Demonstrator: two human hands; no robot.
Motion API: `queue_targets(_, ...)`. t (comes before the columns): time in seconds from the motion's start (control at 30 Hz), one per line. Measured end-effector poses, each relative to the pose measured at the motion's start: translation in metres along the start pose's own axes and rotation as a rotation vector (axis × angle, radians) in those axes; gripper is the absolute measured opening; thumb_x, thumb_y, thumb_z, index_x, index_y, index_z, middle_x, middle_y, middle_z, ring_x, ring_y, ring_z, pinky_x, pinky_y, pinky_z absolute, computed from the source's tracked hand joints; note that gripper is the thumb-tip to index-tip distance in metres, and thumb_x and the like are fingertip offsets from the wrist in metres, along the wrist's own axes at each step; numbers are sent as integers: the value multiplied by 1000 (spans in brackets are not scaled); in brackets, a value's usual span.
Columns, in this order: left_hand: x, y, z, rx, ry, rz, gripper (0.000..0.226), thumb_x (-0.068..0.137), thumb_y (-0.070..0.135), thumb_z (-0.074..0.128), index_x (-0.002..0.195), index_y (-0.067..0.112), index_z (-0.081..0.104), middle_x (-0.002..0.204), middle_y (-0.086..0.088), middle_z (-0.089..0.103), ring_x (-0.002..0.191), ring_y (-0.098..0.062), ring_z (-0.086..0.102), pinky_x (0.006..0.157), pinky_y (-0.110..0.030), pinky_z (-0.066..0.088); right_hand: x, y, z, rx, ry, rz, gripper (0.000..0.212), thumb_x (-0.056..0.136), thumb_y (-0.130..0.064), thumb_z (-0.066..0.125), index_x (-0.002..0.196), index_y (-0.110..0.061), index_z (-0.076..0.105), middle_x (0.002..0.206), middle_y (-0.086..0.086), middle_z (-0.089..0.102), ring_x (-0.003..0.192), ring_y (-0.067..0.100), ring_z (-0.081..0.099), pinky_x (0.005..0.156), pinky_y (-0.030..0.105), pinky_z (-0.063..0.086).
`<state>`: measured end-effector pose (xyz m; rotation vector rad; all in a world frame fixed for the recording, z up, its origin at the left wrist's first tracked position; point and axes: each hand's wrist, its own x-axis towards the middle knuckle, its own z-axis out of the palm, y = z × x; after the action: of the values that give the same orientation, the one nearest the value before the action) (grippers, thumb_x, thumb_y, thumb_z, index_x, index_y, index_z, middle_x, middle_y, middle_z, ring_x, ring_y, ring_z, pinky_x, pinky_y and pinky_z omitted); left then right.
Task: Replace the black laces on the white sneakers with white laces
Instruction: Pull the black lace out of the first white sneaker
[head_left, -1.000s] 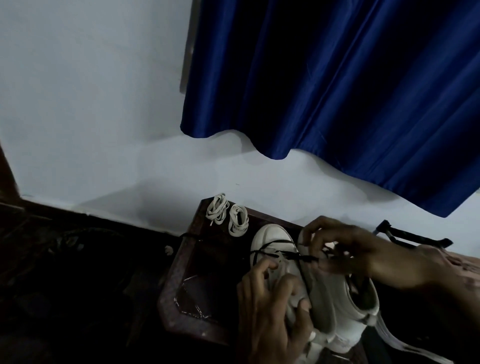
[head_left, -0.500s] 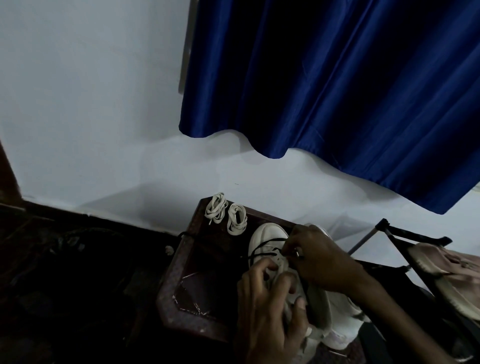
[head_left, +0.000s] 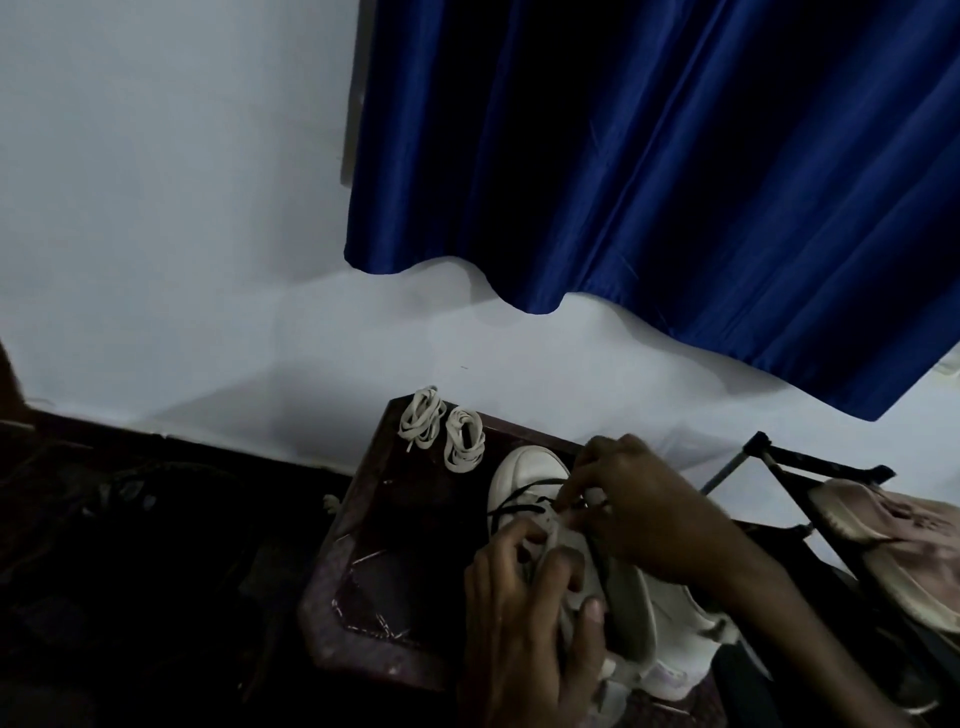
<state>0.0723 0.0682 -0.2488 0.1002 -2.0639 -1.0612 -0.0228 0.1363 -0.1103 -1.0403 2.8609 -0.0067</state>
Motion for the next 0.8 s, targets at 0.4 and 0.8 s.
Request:
queue_targets(0.4, 1, 0, -3, -6, 3, 5, 20, 84, 46, 46, 92, 31, 58, 123, 5, 48, 99, -13, 48, 82, -32, 39, 9, 2, 30, -52, 63, 2, 17, 77, -13, 60, 89, -22, 69, 103, -5, 54, 102, 18, 49, 80, 37, 48)
queue_targets(0.8, 2, 0, -6, -18, 1, -4, 22, 85, 47, 44, 89, 30, 58, 121, 6, 47, 97, -12, 47, 81, -31, 37, -24, 19, -31, 54, -87, 48, 9, 86, -43, 66, 94, -41, 64, 104, -22, 50, 97, -3, 46, 80, 15, 41)
